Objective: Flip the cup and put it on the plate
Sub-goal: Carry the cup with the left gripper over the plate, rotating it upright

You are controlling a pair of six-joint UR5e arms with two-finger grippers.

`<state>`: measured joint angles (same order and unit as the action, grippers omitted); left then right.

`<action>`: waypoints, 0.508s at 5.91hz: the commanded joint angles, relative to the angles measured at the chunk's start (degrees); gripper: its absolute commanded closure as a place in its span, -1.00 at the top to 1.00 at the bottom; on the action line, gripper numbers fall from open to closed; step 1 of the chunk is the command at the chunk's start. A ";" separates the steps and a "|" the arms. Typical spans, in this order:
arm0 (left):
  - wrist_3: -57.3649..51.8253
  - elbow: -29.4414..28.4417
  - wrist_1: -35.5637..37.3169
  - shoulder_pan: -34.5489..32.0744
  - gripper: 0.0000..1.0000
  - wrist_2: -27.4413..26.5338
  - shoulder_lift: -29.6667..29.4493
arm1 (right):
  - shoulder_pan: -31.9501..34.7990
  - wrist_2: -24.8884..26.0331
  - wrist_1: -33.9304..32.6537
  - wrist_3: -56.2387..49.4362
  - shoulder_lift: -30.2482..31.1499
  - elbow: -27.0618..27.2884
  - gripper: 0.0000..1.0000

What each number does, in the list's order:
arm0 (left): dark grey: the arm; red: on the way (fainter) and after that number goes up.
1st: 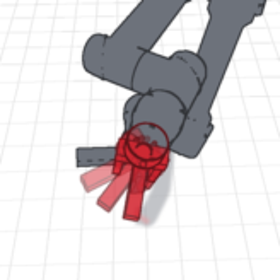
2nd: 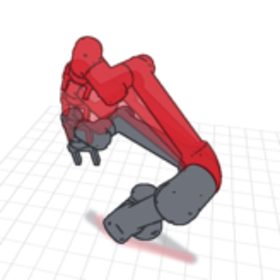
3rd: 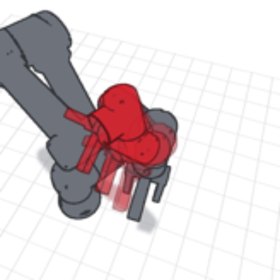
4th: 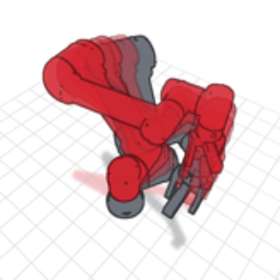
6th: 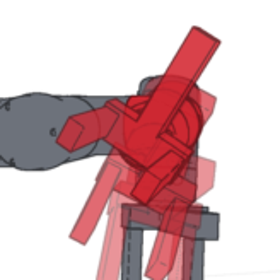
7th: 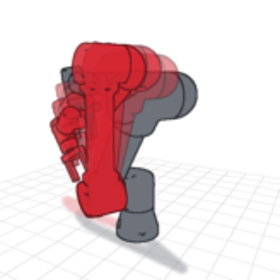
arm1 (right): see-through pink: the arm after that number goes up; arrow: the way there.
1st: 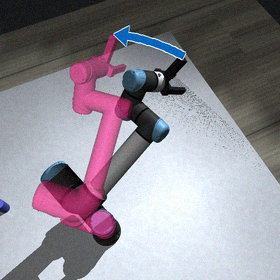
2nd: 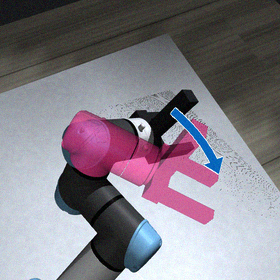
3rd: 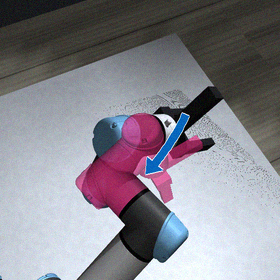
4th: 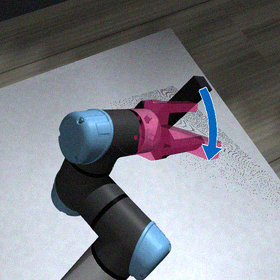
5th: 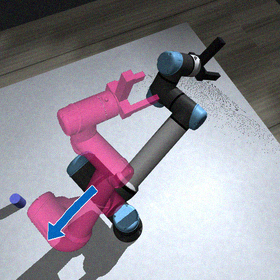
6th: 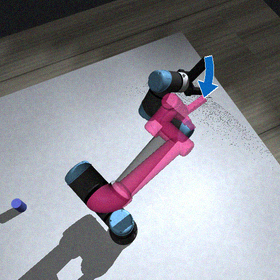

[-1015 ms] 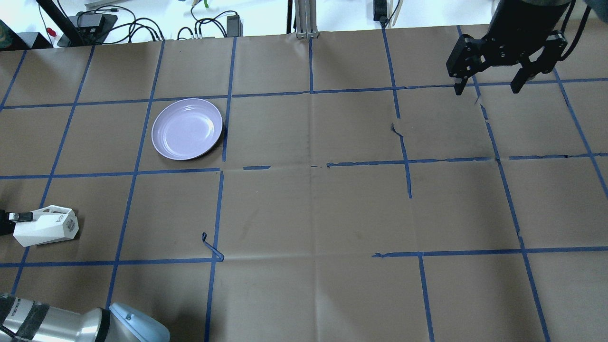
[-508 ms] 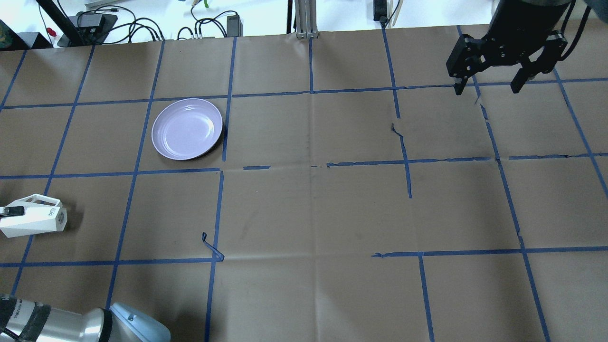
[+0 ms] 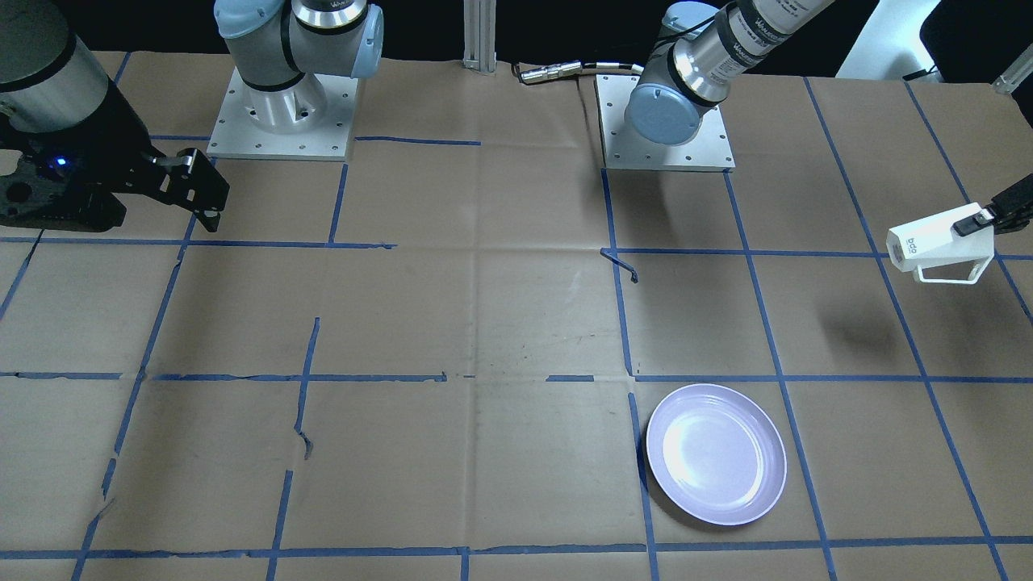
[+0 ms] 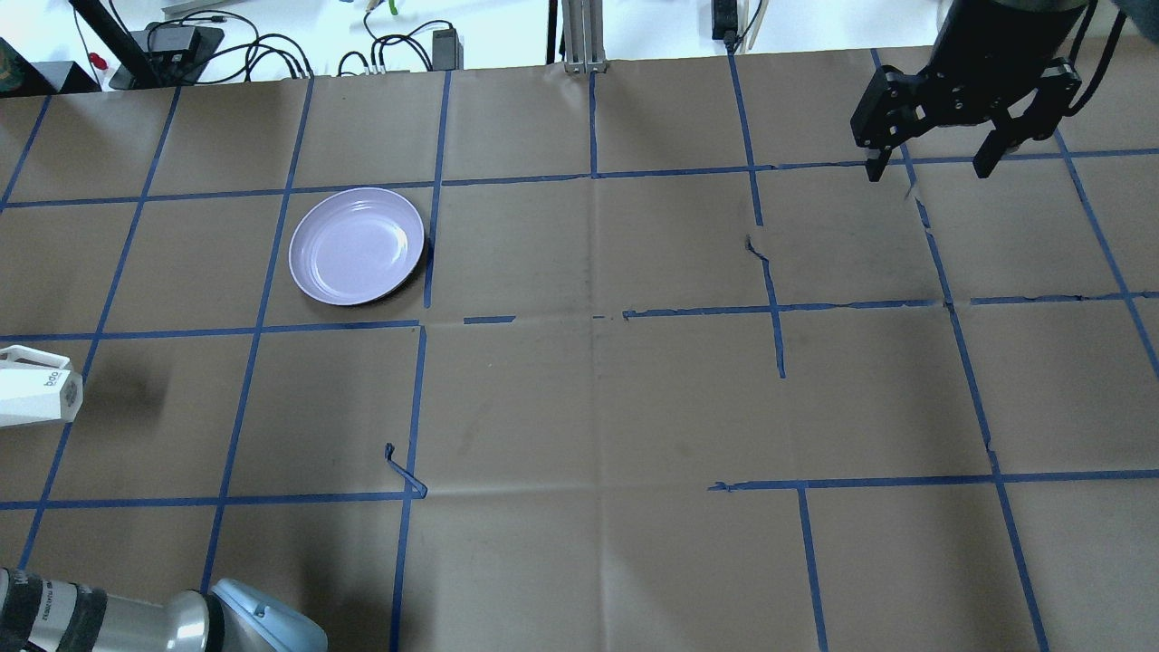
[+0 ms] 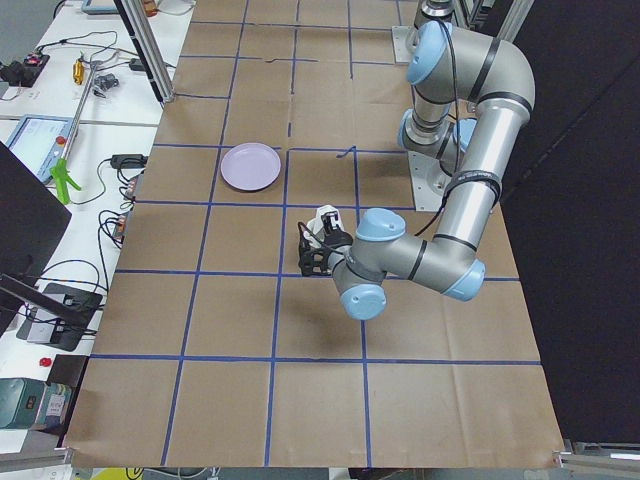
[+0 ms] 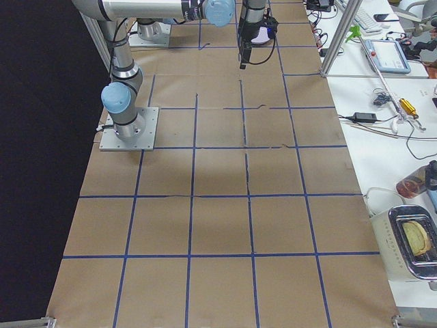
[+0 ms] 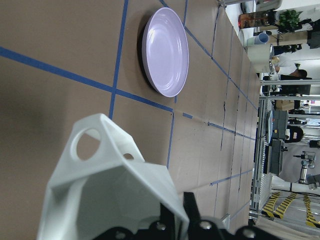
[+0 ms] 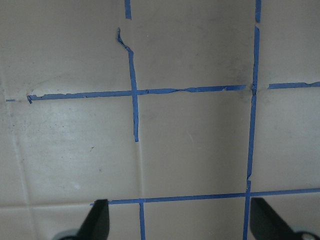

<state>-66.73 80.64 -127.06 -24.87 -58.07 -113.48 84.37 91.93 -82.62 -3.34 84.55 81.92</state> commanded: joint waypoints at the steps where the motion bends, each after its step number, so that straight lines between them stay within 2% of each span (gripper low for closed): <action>1: 12.50 -0.05 8.06 -8.72 -1.00 -0.37 6.83 | 0.00 0.00 0.00 0.00 0.00 0.00 1.00; 2: 25.46 -0.05 19.10 -17.67 -1.00 -3.51 9.92 | 0.00 0.00 0.09 0.00 0.00 0.00 1.00; 3: 35.69 -0.05 29.57 -27.33 -1.00 -10.24 10.47 | 0.00 0.00 0.00 0.00 0.00 0.00 1.00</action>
<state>-41.11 80.60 -107.23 -43.45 -63.12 -104.26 84.37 91.93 -82.58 -3.34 84.55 81.91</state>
